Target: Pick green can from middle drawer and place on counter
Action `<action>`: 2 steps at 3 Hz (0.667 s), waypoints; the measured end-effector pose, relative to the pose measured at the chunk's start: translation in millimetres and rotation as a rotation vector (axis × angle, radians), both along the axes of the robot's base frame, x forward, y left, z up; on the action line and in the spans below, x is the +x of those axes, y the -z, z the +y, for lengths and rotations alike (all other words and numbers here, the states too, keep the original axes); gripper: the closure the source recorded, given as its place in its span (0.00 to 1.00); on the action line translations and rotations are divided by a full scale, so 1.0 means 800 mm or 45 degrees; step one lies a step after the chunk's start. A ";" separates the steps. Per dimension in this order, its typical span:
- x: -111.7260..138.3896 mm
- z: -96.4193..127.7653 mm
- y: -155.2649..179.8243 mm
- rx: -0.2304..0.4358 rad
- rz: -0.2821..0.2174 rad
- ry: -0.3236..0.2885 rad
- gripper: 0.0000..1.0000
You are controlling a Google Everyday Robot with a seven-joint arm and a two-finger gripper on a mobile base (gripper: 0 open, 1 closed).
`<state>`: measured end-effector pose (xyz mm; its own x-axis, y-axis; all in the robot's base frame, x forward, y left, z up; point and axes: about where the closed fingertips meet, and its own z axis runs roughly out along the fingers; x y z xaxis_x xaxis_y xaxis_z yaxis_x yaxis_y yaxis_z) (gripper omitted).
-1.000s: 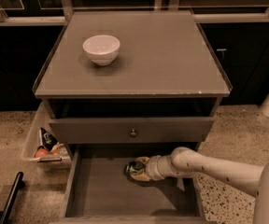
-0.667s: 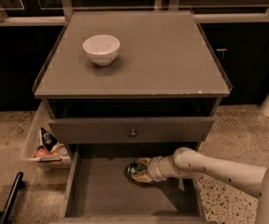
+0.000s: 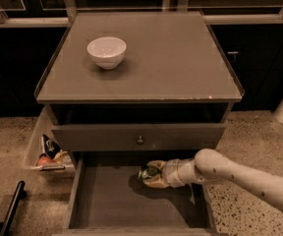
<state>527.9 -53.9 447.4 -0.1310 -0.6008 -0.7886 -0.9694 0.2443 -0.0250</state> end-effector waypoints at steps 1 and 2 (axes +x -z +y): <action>-0.006 -0.013 -0.056 0.021 -0.061 -0.048 1.00; -0.005 -0.030 -0.114 0.030 -0.103 -0.087 1.00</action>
Offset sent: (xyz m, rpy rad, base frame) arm -0.0027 -0.0446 0.1501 0.0288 -0.1236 0.1048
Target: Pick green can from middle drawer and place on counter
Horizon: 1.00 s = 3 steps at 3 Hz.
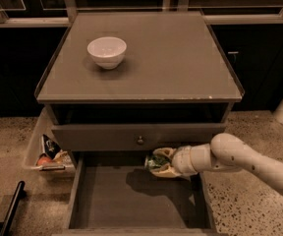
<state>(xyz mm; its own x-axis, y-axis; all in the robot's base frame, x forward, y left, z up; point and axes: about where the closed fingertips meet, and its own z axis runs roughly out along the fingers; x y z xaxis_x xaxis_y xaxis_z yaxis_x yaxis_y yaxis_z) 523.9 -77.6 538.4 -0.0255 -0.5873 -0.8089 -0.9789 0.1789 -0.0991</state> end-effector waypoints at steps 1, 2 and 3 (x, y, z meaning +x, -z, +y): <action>0.005 -0.022 -0.068 -0.032 -0.063 -0.018 1.00; 0.005 -0.022 -0.068 -0.032 -0.063 -0.019 1.00; -0.020 -0.018 -0.075 -0.020 -0.069 -0.054 1.00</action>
Offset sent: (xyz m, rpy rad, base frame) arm 0.0039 -0.0158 0.0446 -0.0183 -0.0398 0.0080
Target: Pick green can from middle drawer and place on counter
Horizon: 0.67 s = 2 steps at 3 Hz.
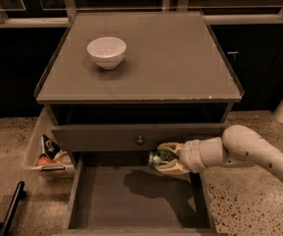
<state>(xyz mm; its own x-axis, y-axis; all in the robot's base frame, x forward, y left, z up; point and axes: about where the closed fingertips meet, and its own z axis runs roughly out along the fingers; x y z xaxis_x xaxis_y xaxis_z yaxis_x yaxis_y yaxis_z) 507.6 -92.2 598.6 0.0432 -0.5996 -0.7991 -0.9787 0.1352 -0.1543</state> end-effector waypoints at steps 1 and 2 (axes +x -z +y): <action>-0.034 0.006 -0.038 0.024 -0.055 -0.069 1.00; -0.051 0.007 -0.097 0.028 -0.147 -0.116 1.00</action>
Offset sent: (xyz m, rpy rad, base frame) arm -0.0552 0.0011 0.1457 0.0162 -0.2214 0.1272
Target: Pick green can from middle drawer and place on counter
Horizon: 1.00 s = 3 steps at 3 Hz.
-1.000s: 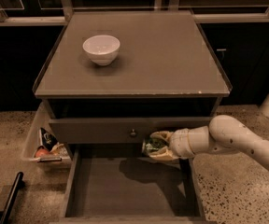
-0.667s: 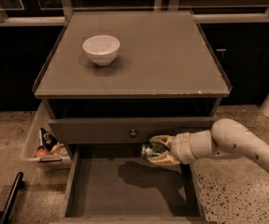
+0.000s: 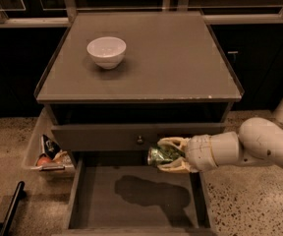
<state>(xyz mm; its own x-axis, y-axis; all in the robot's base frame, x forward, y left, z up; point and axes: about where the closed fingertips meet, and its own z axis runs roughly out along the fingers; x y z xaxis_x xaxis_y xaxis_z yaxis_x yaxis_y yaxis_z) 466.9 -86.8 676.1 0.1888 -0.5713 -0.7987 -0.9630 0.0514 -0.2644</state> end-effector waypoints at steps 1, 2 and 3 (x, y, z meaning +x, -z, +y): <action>0.000 -0.004 -0.080 -0.006 -0.106 -0.028 1.00; 0.015 -0.017 -0.164 -0.011 -0.171 -0.016 1.00; 0.045 -0.036 -0.251 -0.005 -0.261 0.032 1.00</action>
Offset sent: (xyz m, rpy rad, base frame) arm 0.0309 -0.0344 0.2212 -0.0115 -0.2052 -0.0178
